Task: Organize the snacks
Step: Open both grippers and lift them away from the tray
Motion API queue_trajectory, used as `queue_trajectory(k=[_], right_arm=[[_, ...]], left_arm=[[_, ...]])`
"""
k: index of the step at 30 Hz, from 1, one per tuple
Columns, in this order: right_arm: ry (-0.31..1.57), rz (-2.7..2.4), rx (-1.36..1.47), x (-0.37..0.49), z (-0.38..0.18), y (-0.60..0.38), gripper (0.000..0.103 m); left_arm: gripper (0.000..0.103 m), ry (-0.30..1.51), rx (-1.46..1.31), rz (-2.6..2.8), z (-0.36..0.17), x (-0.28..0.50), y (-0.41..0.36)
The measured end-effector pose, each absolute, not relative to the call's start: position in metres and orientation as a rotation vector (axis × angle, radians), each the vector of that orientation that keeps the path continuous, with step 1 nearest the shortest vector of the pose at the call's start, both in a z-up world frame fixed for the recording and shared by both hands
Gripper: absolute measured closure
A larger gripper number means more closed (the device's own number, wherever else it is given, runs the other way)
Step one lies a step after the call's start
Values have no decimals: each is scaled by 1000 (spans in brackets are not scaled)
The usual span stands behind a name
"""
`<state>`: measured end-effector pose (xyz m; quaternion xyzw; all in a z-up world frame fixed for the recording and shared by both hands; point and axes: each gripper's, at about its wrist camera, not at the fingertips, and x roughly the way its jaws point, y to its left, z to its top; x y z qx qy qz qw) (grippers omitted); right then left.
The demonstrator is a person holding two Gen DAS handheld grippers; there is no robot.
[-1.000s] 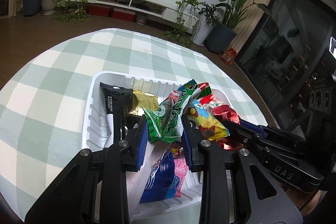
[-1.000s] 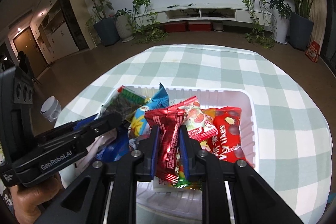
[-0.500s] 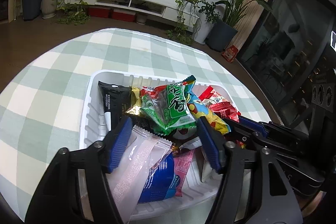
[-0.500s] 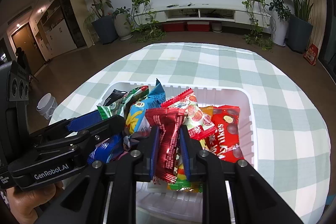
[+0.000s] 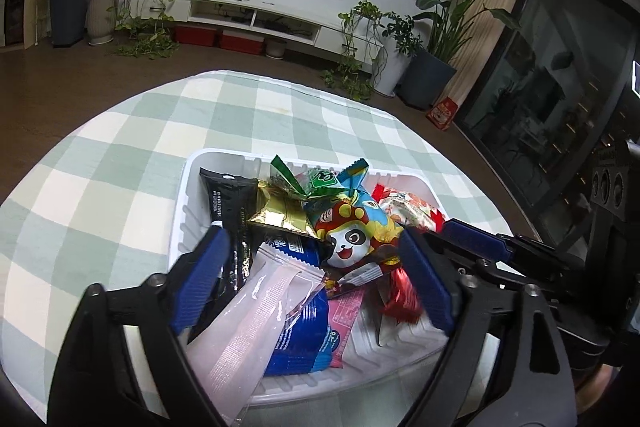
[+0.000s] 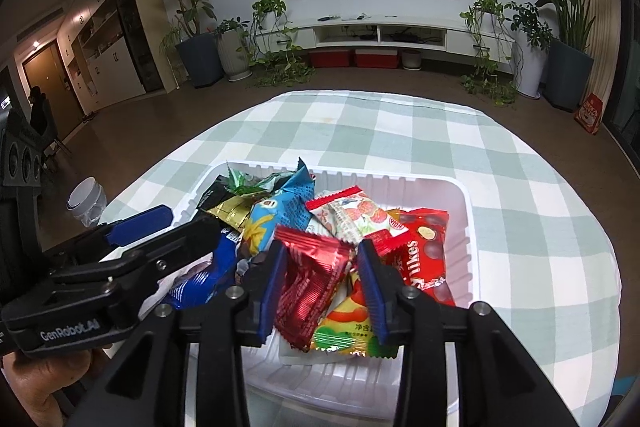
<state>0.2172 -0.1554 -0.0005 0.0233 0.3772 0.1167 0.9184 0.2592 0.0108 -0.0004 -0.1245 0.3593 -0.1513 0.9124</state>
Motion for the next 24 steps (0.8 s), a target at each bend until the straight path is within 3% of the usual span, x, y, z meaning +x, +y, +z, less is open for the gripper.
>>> queue_trajectory(k=[2, 4, 10, 24], right_arm=[[771, 237, 50, 217, 1, -157, 59], [762, 230, 53, 215, 3, -159, 47], [726, 212, 83, 211, 12, -169, 30], [436, 137, 211, 152, 53, -213, 7]], left_arm=[[7, 731, -263, -300, 2, 257, 14], [0, 715, -268, -283, 5, 253, 17], [0, 662, -239, -213, 16, 242, 24], [0, 424, -75, -148, 70, 144, -15]])
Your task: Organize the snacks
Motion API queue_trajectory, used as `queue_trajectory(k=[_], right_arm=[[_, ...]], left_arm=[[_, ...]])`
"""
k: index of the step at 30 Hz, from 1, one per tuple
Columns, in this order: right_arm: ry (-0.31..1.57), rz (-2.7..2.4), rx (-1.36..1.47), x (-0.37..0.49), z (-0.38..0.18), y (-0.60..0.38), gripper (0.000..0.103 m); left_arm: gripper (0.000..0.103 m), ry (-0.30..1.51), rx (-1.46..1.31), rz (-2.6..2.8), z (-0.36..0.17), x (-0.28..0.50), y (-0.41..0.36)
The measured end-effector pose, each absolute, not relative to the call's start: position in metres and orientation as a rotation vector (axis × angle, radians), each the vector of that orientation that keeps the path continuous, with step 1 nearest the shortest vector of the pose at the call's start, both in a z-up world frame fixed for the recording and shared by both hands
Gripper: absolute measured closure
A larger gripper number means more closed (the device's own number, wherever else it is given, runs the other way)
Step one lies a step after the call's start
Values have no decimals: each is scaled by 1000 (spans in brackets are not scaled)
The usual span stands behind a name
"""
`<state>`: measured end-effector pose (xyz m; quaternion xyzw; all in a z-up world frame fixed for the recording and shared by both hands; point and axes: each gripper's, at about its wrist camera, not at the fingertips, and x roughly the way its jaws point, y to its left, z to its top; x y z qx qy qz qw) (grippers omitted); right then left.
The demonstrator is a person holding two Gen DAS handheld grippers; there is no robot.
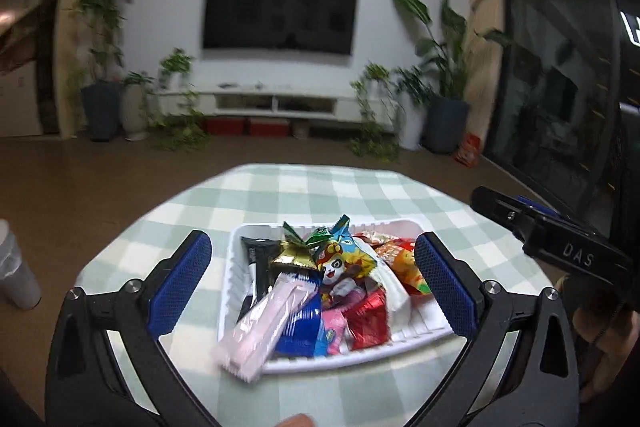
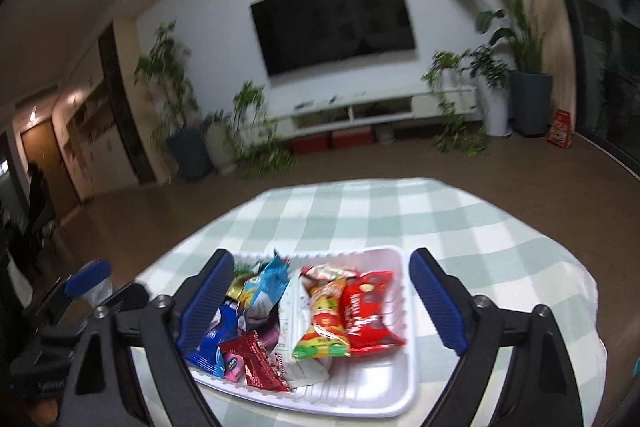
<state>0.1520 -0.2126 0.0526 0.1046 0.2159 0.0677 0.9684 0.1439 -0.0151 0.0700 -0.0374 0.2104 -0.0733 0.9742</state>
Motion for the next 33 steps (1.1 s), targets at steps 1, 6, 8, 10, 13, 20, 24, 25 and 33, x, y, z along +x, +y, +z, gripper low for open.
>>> queue_trajectory(k=[1, 6, 8, 10, 13, 20, 24, 25, 33], right_arm=[[421, 125, 221, 146, 54, -216, 5], [380, 87, 233, 97, 56, -223, 0], [390, 87, 210, 81, 52, -220, 0], [403, 91, 178, 65, 48, -213, 0], [420, 88, 129, 40, 42, -204, 0], [459, 76, 68, 1, 25, -189, 0], [485, 51, 35, -7, 16, -182, 0], [493, 44, 27, -7, 15, -181, 0], [552, 14, 35, -1, 2, -183, 0]], left_arm=[[0, 413, -93, -142, 71, 131, -16], [0, 461, -161, -125, 56, 78, -15], [0, 524, -186, -124, 42, 64, -12], [0, 548, -178, -98, 36, 54, -9], [0, 554, -160, -43, 32, 32, -8], [0, 597, -148, -18, 13, 0, -5], [0, 621, -109, 4, 9, -1, -9], [0, 632, -98, 14, 7, -1, -10], [0, 682, -63, 48, -3, 16, -13]])
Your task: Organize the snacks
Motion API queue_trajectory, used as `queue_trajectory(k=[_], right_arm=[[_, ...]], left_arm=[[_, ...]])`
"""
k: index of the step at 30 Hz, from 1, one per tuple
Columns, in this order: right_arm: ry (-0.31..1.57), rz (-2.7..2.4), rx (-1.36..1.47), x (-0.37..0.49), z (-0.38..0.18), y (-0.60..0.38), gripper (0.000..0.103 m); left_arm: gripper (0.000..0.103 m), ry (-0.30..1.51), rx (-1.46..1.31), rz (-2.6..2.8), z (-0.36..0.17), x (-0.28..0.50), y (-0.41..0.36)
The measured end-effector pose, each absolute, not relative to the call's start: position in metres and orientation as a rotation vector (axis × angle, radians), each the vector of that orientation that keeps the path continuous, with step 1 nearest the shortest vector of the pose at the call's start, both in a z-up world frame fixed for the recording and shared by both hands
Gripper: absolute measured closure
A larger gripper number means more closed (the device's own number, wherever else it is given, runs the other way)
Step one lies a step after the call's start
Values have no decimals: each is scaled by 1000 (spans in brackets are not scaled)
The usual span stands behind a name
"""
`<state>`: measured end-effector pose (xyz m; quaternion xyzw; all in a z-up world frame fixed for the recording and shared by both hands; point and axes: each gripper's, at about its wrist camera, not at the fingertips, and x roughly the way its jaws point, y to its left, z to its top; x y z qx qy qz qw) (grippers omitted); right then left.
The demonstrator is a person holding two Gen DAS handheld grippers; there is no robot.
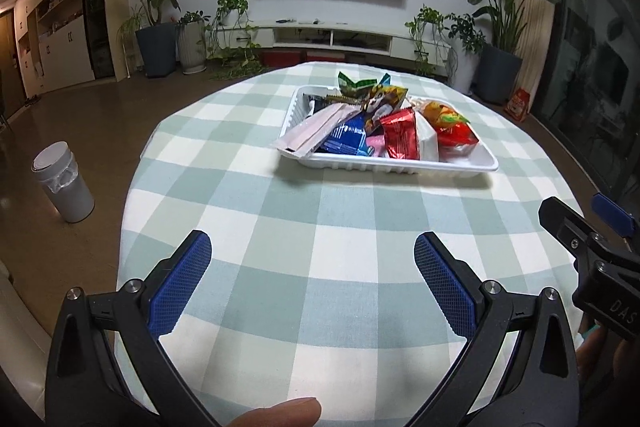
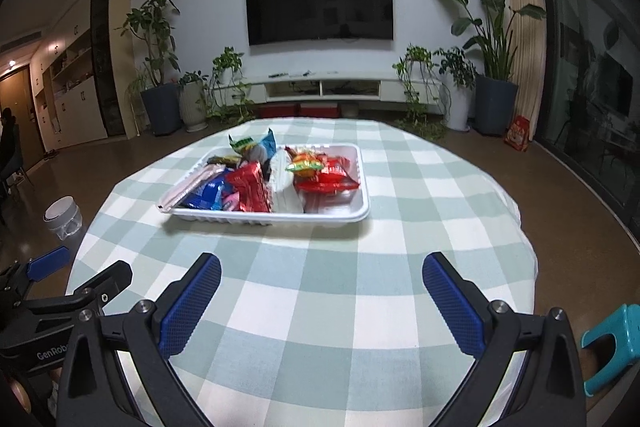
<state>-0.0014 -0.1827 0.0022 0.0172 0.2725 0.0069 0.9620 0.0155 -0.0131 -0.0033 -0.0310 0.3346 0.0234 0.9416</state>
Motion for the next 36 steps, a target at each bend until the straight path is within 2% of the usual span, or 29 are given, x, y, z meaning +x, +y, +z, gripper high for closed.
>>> queue_trajectory(k=[36], right_arm=[[601, -4, 27, 0, -7, -183, 0]], left_arm=[[0, 706, -46, 39, -11, 23, -15]])
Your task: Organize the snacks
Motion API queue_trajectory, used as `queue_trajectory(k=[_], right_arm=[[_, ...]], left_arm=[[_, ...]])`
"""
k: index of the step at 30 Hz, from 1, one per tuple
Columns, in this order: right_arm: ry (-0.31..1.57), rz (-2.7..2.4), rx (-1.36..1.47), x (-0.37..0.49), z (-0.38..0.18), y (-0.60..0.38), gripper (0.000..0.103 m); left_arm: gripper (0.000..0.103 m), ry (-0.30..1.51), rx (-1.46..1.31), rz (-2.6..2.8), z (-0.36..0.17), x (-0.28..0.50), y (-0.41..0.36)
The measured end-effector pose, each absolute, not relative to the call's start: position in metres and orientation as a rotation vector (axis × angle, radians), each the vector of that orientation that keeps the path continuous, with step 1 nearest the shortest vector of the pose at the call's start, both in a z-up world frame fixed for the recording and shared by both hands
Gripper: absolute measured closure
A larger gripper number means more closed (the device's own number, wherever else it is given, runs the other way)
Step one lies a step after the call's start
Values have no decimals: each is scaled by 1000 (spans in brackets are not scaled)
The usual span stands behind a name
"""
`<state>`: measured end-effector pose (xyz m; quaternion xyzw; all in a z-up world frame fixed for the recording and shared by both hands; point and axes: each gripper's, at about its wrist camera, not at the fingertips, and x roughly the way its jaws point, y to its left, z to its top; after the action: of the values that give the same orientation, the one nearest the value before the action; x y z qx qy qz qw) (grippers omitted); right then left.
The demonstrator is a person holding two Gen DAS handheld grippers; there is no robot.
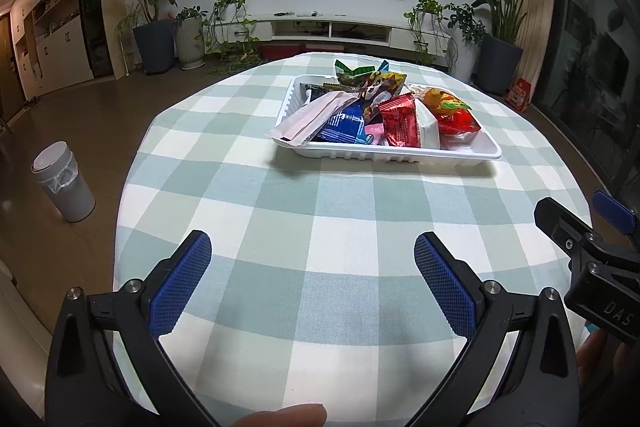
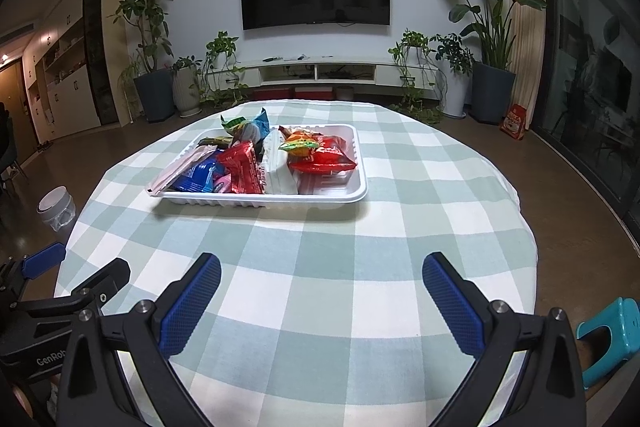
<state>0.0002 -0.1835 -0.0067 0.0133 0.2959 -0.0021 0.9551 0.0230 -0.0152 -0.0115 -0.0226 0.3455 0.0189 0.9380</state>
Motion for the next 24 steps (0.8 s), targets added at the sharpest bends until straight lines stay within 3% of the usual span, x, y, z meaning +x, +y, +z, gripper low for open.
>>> queue_trajectory(k=[24], right_arm=[[606, -6, 25, 0, -6, -184, 0]], left_arm=[[0, 706, -45, 40, -12, 23, -15]])
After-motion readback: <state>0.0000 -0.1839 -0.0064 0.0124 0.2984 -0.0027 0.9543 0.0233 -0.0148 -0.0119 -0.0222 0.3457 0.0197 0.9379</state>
